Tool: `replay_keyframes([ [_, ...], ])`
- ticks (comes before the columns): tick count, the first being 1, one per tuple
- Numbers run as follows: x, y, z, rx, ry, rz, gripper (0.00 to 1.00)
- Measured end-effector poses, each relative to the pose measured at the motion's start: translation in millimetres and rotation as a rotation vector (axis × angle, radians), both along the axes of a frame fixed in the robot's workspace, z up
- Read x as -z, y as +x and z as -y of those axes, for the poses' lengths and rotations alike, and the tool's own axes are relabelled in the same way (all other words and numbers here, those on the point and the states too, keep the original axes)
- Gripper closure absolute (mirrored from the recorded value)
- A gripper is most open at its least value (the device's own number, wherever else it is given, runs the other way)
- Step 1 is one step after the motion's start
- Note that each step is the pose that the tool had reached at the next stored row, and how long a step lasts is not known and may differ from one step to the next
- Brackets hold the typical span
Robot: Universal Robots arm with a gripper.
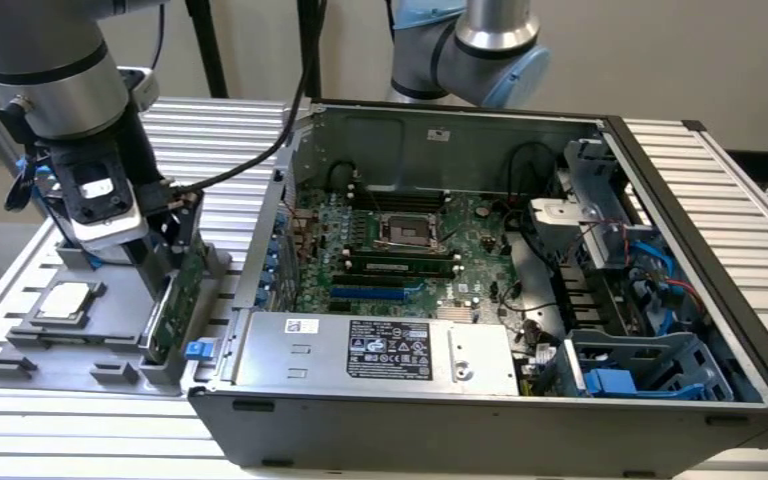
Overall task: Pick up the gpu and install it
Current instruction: 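Pick up the gpu and move the gpu toward the slot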
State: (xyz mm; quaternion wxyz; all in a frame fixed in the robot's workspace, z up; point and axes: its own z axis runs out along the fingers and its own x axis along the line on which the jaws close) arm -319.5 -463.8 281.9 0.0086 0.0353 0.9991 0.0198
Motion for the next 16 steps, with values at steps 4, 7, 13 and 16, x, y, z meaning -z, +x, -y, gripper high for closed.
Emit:
replay_keyframes([
  [4,7.2,-0.1,3.3,0.000,-0.0001,-0.0003,0.52],
  [7,12.8,0.0,5.4,0.000,0.0001,0.0001,0.52],
  [13,23.7,-0.1,7.5,0.000,0.0001,0.0018,0.52],
  [16,29.1,-0.1,8.1,0.000,0.0000,0.0027,0.52],
])
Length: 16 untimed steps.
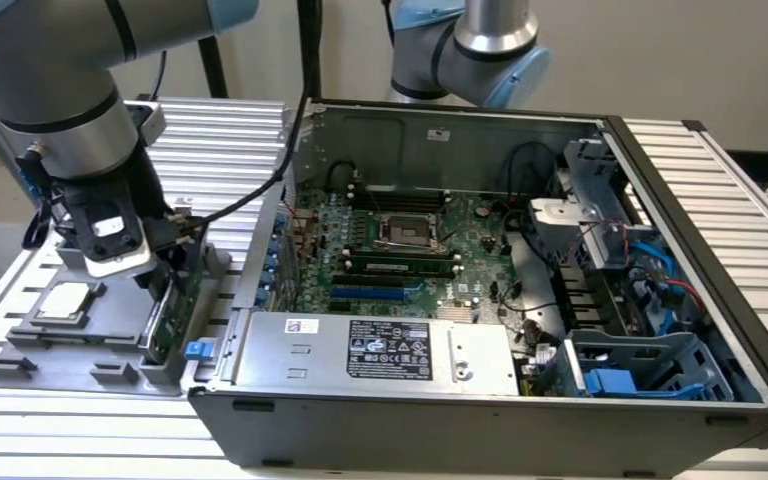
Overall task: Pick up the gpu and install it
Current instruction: 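Pick up the gpu and move the gpu toward the slot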
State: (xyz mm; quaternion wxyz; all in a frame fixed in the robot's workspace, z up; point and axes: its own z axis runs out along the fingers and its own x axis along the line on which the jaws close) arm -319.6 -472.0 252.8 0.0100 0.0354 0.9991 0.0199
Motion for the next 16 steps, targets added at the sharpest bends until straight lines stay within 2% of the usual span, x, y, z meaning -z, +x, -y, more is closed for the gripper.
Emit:
replay_keyframes([
  [5,7.6,0.1,0.4,0.000,0.0001,0.0041,0.52],
  [16,9.0,-2.5,0.8,0.013,0.0007,0.0043,0.52],
])
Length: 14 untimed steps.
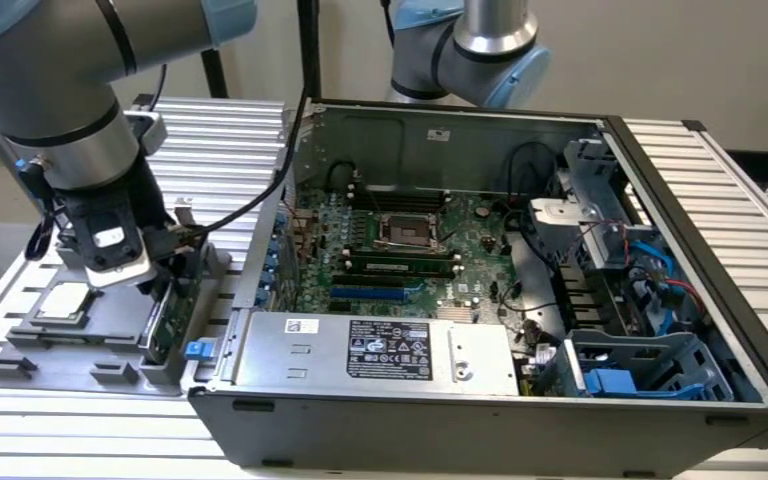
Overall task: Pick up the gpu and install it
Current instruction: 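Pick up the gpu and move the gpu toward the slot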
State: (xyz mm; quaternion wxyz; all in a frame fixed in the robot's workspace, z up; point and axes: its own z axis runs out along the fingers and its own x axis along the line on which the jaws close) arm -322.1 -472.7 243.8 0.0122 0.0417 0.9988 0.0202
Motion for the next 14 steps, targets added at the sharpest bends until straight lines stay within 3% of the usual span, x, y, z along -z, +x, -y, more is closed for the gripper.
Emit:
replay_keyframes([
  [10,5.8,0.5,0.0,0.004,-0.0002,0.0003,0.52],
  [12,6.1,0.7,0.0,0.004,-0.0003,0.0002,0.60],
  [14,6.4,1.1,0.0,0.004,-0.0001,0.0004,0.60],
])
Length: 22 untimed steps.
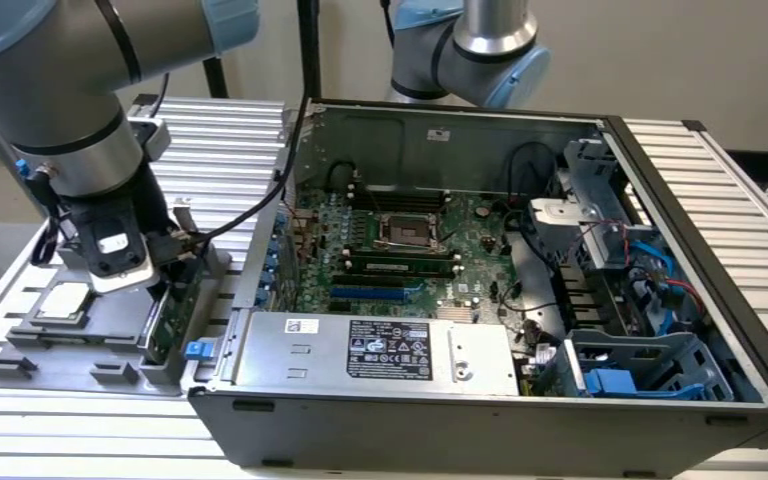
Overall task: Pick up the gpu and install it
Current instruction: 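Pick up the gpu and move the gpu toward the slot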
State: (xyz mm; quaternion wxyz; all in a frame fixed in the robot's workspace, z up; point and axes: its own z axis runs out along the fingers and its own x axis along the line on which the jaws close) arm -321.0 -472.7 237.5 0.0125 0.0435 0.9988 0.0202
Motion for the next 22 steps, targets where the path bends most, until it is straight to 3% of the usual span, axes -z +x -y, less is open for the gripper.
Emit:
replay_keyframes([
  [1,0.1,0.2,0.0,0.000,0.0001,0.0001,0.67],
  [22,-0.5,1.6,-2.1,0.000,0.0000,0.0004,0.67],
])
